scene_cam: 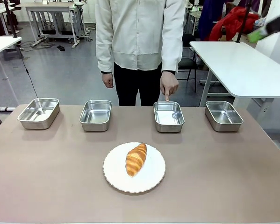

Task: Place the bread in the container.
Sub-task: Place the Butter Roll into the Airtight Container indicated by the human.

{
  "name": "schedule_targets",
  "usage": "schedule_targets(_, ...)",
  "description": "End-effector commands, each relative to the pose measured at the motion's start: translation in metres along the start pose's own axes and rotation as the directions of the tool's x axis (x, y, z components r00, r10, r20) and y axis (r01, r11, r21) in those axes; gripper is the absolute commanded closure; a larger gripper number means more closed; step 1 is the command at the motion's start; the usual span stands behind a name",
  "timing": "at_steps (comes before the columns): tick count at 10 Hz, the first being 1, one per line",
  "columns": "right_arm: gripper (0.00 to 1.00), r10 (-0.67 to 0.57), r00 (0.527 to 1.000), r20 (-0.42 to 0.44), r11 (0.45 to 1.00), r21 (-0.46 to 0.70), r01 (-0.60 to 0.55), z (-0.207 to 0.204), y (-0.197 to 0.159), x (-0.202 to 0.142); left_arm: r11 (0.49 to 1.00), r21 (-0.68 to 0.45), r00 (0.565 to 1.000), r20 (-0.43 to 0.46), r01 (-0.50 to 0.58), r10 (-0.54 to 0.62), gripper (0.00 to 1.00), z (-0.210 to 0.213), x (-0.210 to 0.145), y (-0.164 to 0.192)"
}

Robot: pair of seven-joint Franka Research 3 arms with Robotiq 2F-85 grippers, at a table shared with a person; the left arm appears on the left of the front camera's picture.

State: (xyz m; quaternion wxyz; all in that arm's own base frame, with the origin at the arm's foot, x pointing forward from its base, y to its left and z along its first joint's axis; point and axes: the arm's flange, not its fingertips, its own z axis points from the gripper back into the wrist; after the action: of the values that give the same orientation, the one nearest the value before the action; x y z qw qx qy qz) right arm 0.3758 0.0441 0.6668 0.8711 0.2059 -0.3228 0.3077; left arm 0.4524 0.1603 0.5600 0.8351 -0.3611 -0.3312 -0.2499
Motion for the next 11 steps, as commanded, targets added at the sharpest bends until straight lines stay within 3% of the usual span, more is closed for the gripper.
schedule_targets(1,0.00,-0.140,0.982,-0.124,0.987,-0.103,0.127,-0.055,0.046,-0.002,1.000,-0.007,1.000,0.002,0.002,-0.002,0.00,0.002,0.000,-0.002)
schedule_targets(5,0.00,-0.430,0.873,-0.232,0.892,-0.258,0.371,-0.158,0.148,-0.016,1.000,-0.007,1.000,0.002,0.002,-0.002,0.00,0.002,0.000,-0.002)
schedule_targets(6,0.00,-0.551,0.800,-0.239,0.814,-0.366,0.452,-0.193,0.170,-0.027,1.000,-0.007,1.000,0.002,0.002,-0.002,0.00,0.002,0.000,-0.002)
schedule_targets(8,0.00,-0.615,0.746,-0.254,0.758,-0.451,0.471,-0.240,0.203,-0.054,1.000,-0.007,1.000,0.002,0.002,-0.002,0.00,0.002,0.000,-0.002)
schedule_targets(10,0.00,-0.654,0.714,-0.250,0.734,-0.439,0.518,-0.274,0.219,-0.079,1.000,-0.007,1.000,0.002,0.002,-0.002,0.00,0.002,0.000,-0.002)
schedule_targets(11,0.00,-0.713,0.665,-0.223,0.681,-0.445,0.581,-0.279,0.221,-0.084,1.000,-0.007,1.000,0.002,0.002,-0.002,0.00,0.002,0.000,-0.002)
